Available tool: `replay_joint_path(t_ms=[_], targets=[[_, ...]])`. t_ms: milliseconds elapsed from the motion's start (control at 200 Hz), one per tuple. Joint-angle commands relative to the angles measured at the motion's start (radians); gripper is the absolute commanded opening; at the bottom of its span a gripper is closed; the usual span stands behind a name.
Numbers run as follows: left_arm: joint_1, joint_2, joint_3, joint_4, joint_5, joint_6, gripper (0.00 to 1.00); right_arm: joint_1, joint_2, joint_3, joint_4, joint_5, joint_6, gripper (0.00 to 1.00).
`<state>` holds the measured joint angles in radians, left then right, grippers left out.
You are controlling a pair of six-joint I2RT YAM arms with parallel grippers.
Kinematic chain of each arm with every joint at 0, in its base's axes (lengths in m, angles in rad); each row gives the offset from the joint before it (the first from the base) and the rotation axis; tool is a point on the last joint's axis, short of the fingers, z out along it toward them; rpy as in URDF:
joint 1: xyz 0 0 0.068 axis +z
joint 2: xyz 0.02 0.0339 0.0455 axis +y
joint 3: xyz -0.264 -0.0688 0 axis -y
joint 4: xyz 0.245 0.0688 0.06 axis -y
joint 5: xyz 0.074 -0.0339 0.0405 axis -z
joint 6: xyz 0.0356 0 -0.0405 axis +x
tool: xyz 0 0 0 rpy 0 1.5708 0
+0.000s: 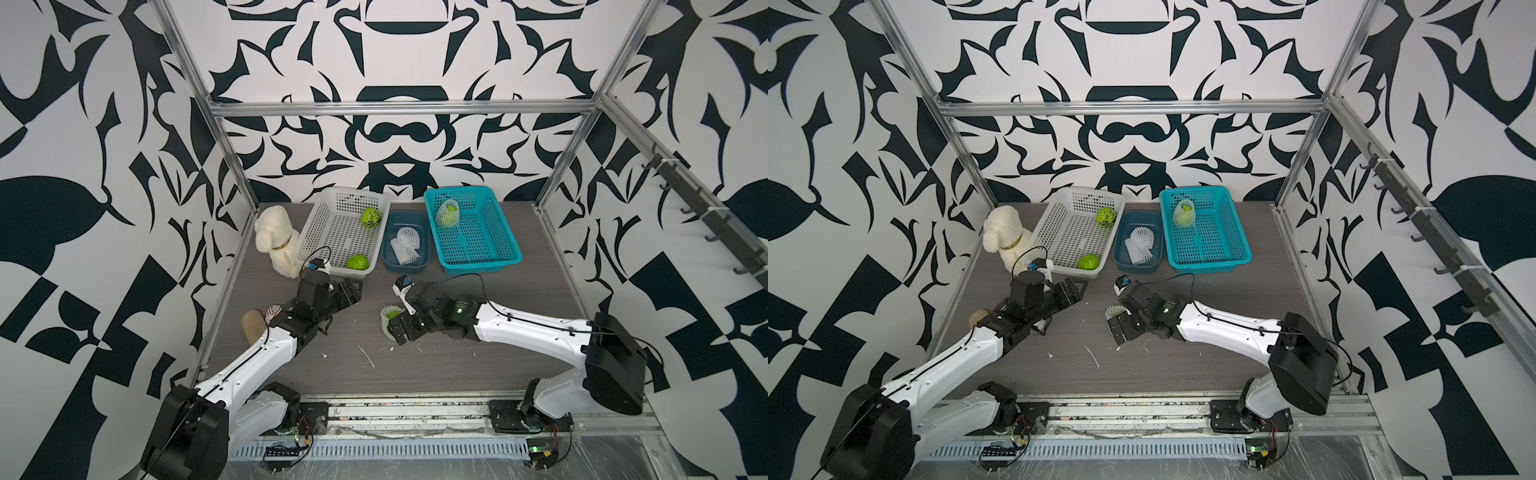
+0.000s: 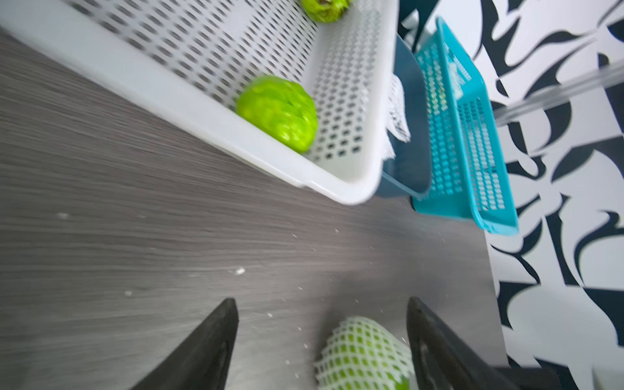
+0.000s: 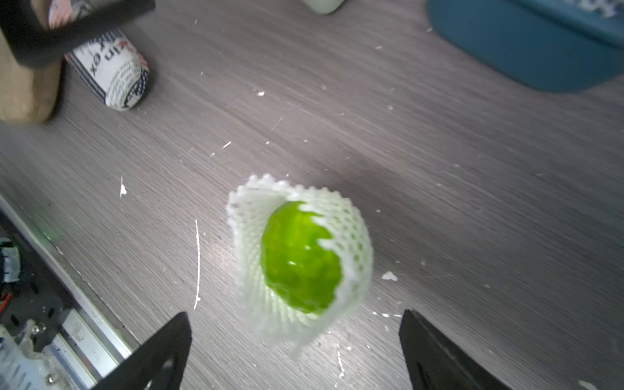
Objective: Sleeve custard apples in foam nets
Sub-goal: Put on the foam net on the custard apple.
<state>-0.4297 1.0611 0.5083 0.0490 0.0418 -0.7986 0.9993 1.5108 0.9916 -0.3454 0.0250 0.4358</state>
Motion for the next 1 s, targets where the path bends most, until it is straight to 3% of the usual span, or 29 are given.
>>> replay_joint_path(t_ms=[0,175,350,470,995], targets=[[0.012,0.001,-0.024,0.023,0.014,-0.006,0.79,0.014,0.038,0.059,-0.042,0.055,-0.015,1.00],[0.021,0.024,-0.037,0.049,0.037,-0.011,0.79,0.019,0.098,0.089,-0.065,0.109,-0.013,0.99],[0.022,0.038,-0.045,0.078,0.049,-0.019,0.79,0.024,0.144,0.105,-0.030,0.112,-0.012,0.88],[0.025,0.051,-0.041,0.086,0.065,-0.010,0.79,0.027,0.158,0.080,0.024,0.095,-0.003,0.86],[0.052,0.031,-0.072,0.112,0.094,-0.017,0.78,0.027,0.202,0.063,0.040,0.081,0.018,0.98]])
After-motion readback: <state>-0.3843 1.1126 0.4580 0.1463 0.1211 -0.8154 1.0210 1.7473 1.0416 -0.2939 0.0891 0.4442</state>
